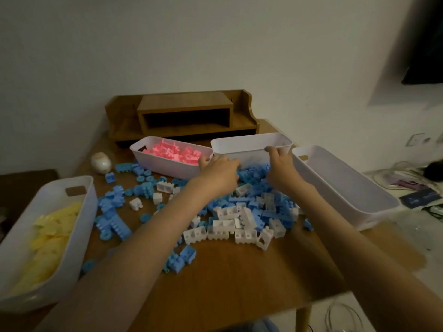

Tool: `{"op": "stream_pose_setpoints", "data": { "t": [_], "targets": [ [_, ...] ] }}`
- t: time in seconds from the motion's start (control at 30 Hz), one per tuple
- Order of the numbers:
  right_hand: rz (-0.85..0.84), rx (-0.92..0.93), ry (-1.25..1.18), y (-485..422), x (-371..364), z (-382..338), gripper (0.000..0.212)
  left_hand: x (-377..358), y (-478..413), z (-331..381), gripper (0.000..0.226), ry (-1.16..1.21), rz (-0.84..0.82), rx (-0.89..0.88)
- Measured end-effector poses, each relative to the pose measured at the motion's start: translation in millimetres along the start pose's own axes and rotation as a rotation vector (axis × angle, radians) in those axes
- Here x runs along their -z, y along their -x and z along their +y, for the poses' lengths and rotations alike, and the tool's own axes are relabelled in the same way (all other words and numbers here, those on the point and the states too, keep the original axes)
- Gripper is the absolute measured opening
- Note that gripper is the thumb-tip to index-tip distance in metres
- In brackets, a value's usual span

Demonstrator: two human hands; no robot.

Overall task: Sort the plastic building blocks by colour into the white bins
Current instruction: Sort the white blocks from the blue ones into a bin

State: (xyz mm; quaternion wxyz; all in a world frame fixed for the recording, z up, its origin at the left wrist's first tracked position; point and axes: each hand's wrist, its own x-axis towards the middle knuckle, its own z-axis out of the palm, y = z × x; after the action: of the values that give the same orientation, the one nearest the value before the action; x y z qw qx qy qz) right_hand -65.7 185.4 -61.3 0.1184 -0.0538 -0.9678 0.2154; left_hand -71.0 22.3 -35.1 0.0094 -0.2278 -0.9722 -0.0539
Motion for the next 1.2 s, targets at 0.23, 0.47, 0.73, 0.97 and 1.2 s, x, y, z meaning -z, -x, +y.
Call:
{"op": "stream_pose_setpoints", "data": {
  "t": [0.23,0.47,0.73,0.97,1.2],
  "targets": [
    [-0.158,0.243,-0.069,48,5,-16,0.024,8,67,-15,0.030,0.058,-0.190,-0.118],
    [-0.380,0.316,0.107,77,-3,-34,0.024,-12,98,-23,0.045,0.040,-0.057,-0.117],
    [-0.212,0.254,-0.202,75,-16,-46,0.023,-25,104,-26,0.023,0.252,0.146,-0.032],
    [-0.327,0.256,-0.288,60,-17,-66,0.026,-23,97,-26,0.026,0.231,0.089,0.037],
    [-0.472,0.294,-0.178,48,-12,-59,0.018,-15,81,-32,0.014,0.267,0.031,0.098]
  ]
}}
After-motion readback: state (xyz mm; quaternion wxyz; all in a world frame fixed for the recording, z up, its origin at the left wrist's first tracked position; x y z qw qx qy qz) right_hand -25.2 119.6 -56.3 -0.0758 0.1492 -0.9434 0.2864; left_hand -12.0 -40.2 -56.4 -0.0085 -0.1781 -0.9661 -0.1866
